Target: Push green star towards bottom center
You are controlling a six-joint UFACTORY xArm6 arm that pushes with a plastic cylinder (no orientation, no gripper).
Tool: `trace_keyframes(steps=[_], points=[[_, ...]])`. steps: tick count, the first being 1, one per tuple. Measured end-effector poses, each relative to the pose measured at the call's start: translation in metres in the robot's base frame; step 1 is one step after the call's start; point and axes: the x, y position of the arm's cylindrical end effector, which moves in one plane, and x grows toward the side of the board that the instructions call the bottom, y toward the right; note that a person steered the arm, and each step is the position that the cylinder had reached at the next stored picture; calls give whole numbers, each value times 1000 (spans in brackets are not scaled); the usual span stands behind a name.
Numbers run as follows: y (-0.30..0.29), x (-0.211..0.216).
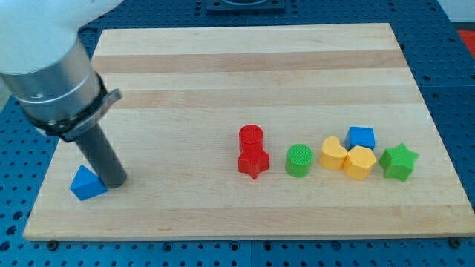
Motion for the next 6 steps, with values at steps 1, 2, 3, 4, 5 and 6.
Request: trace_keyframes(steps=[1,2,3,4,5,6], points=[[-22,5],[-24,5],[29,5],[100,7],[182,18],[246,34]])
